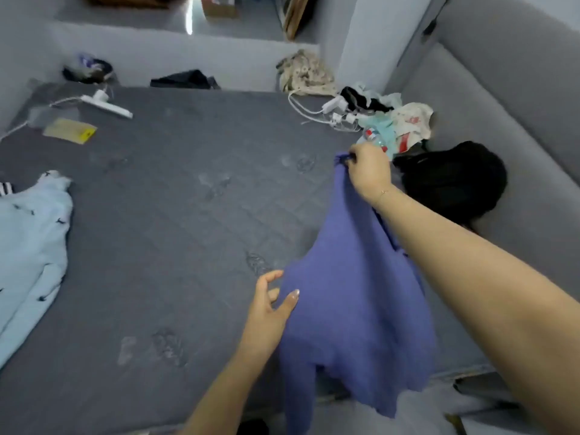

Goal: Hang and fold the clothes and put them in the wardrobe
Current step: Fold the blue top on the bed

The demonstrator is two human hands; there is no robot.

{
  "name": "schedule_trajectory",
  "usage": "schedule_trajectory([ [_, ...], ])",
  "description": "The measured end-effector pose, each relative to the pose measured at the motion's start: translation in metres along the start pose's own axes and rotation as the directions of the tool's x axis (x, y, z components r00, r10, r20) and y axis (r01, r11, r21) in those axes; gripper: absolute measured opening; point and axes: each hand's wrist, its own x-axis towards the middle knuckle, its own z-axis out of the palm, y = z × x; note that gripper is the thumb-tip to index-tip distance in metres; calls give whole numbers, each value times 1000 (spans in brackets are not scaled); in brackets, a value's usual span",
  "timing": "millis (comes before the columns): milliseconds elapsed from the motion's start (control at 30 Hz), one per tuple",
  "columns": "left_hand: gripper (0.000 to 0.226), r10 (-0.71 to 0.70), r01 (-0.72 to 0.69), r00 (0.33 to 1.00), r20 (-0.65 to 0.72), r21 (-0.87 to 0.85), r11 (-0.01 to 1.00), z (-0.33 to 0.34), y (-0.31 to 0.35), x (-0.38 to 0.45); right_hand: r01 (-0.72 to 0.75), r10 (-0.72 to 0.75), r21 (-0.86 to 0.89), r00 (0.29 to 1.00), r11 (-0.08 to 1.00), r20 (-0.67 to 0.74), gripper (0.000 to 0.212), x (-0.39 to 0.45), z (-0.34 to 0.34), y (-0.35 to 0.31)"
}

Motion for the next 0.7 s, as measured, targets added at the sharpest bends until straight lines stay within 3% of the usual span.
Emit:
schedule_trajectory([
  [233,28,-191,191,920,-343,-34,981,-98,-159,102,127,-154,102,928,987,338,18,30,292,-69],
  [400,29,-258,263,812,-523,-66,963,-156,-258,137,201,-281,222,858,954,430,17,1,451,-92],
  [600,20,-240,361,713,-659,51,931,-199,-312,147,264,-361,264,816,928,452,28,-31,534,-94],
  [700,24,-293,362,701,-650,-30,932,-202,-310,148,216,-387,411,832,886,398,43,-38,531,-92],
])
